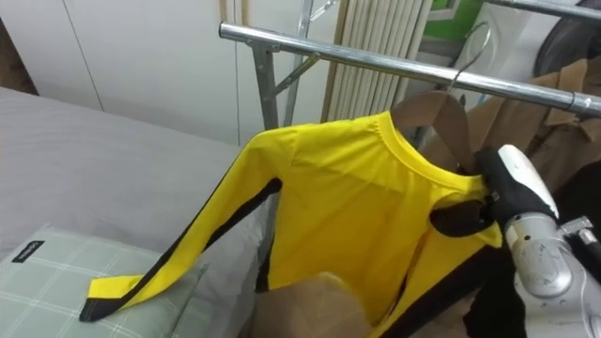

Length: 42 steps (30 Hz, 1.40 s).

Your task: Hang clothes

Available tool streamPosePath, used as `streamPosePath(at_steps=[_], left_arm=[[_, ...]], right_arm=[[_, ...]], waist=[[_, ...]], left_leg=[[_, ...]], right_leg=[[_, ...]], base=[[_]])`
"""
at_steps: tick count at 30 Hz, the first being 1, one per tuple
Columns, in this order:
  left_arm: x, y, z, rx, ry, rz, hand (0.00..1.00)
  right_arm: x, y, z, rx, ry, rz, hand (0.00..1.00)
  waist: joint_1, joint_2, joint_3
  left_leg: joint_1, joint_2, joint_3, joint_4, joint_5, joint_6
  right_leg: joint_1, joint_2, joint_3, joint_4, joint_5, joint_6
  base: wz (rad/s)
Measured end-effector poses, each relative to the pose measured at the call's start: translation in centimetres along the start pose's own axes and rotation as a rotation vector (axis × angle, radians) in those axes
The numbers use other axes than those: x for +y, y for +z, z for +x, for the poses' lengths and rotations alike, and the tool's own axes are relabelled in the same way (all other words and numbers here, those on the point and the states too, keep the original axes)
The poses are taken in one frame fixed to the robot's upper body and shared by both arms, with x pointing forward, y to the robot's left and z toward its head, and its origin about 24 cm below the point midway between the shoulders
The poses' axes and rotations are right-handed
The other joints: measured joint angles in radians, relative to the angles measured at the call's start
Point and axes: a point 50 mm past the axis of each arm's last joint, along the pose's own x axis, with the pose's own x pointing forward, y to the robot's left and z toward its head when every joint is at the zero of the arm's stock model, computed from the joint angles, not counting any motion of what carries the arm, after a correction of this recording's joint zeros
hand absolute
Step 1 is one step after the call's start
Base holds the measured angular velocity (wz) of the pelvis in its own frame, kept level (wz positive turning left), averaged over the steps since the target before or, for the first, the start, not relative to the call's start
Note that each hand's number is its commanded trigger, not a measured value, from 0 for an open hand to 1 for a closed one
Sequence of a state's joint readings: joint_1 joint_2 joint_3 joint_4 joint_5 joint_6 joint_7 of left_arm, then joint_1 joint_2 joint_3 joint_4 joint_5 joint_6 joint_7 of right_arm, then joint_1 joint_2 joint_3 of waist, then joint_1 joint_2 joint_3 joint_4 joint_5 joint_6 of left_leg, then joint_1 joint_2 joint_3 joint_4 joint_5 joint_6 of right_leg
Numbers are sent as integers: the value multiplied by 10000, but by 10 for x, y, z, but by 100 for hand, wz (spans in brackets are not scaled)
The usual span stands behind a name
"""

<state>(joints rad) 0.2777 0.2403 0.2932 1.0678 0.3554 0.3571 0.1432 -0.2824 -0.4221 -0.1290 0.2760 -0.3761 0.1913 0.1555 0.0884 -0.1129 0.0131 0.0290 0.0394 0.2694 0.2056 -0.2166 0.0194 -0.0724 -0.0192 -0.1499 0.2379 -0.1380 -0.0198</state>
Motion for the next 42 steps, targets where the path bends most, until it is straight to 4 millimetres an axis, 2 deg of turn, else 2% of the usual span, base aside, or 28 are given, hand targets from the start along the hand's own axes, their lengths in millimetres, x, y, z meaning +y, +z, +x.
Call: streamPosePath(at_steps=[5, 9, 15, 20, 26, 28, 33, 42], left_arm=[[1, 0, 0, -44, 35, 1, 0], [2, 1, 0, -116, 58, -7, 0], [3, 3, 0, -363, 71, -33, 0], [3, 4, 1, -413, 82, -49, 0], [6, 4, 1, -418, 164, -37, 0], [6, 4, 1, -457, 165, -43, 0], [7, 4, 1, -457, 181, -50, 0], [10, 6, 1, -557, 283, -65, 0]], right_arm=[[5, -7, 5, 381, 659, -16, 100], [5, -4, 10, 385, 1036, 42, 100], [2, -6, 11, 432, 1305, -122, 100], [2, -5, 14, 378, 1548, -37, 100], [4, -20, 15, 873, 1777, 214, 100], [8, -31, 15, 1326, 2164, 107, 100], [2, -35, 15, 1445, 2182, -63, 100], [3, -40, 16, 1600, 2275, 38, 100]], waist=[[41, -35, 11], [59, -36, 12], [290, -53, 22], [292, -81, 29], [307, -119, 39], [310, -118, 39], [357, -116, 38], [296, -115, 38]], left_leg=[[12, 9, 17, 1, 15, -20], [14, 18, 14, -7, 27, -40], [27, 18, 8, -4, 29, -41], [29, 12, -29, 8, 32, -39], [220, 21, -141, -29, 28, -44], [224, 15, -177, -37, 28, -44], [295, 14, -178, -78, 29, -44], [332, 19, -324, -80, 31, -55]], right_leg=[[-18, -58, 10, 2, -14, -21], [-19, -53, -8, 6, -25, -34], [14, -70, -66, 59, -24, -35], [41, -93, -175, -17, -24, -35], [334, -71, -288, -173, -24, -35], [348, -75, -318, -173, -24, -35], [403, -27, -320, -192, -24, -35], [622, 18, -467, -416, 0, -42]], base=[[0], [0], [1], [1], [5], [4], [0], [5]])
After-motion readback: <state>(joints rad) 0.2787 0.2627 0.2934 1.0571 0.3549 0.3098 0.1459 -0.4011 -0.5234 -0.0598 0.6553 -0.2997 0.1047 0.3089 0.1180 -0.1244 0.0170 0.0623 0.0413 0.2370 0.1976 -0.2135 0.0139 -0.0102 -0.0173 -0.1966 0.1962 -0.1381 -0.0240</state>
